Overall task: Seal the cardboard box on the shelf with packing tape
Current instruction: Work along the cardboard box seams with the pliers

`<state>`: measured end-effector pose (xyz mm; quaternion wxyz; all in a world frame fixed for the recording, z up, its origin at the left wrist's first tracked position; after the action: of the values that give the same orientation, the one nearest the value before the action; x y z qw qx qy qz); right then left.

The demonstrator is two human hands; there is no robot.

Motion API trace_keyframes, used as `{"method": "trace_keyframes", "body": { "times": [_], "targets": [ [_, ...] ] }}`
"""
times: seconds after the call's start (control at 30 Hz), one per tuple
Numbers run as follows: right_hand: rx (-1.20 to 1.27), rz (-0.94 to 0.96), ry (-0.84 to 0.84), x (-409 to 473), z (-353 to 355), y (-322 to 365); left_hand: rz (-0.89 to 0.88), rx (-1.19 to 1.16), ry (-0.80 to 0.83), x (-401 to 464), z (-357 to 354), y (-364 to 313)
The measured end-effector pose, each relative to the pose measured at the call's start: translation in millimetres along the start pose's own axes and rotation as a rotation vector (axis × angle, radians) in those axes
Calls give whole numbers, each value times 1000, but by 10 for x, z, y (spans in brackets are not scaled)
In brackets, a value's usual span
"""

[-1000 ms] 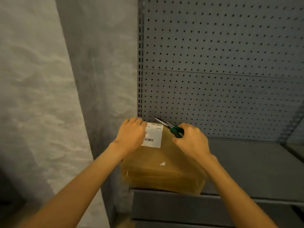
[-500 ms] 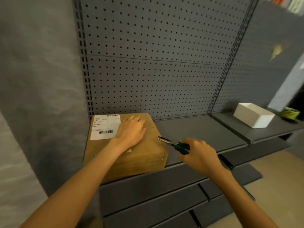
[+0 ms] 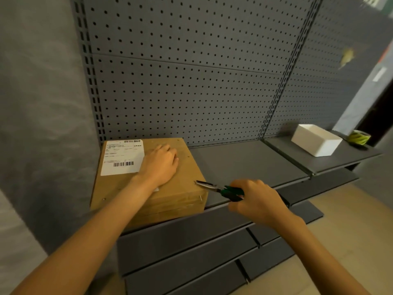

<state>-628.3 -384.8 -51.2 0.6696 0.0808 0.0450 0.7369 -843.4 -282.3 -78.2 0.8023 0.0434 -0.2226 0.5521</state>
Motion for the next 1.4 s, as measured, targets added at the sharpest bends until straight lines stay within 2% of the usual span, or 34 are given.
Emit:
{"method": "trace_keyframes", "body": {
  "times": [0.23, 0.53, 1.1, 1.4],
  "targets": [
    [-173, 46, -60, 18, 99, 105, 4, 11, 2, -9, -4, -6],
    [-279, 57, -97, 23, 166, 224, 6, 19, 1, -21, 5, -31],
    [18, -62, -139, -118, -117, 23, 20, 34, -13, -50, 29, -64],
    [16, -68, -1, -33, -9, 32, 30, 25, -13, -55, 44, -64]
  ]
}}
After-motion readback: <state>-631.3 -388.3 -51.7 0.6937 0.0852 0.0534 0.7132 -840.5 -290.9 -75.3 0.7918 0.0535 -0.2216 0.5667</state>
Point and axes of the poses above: each hand's wrist, its own x-axis towards the middle knuckle, its own z-axis out of the back of the hand, y = z × x, the point moved 5 cm from there along x, towards the middle knuckle, and after that the axes turned 6 degrees about -z, right-handed, at the moved point
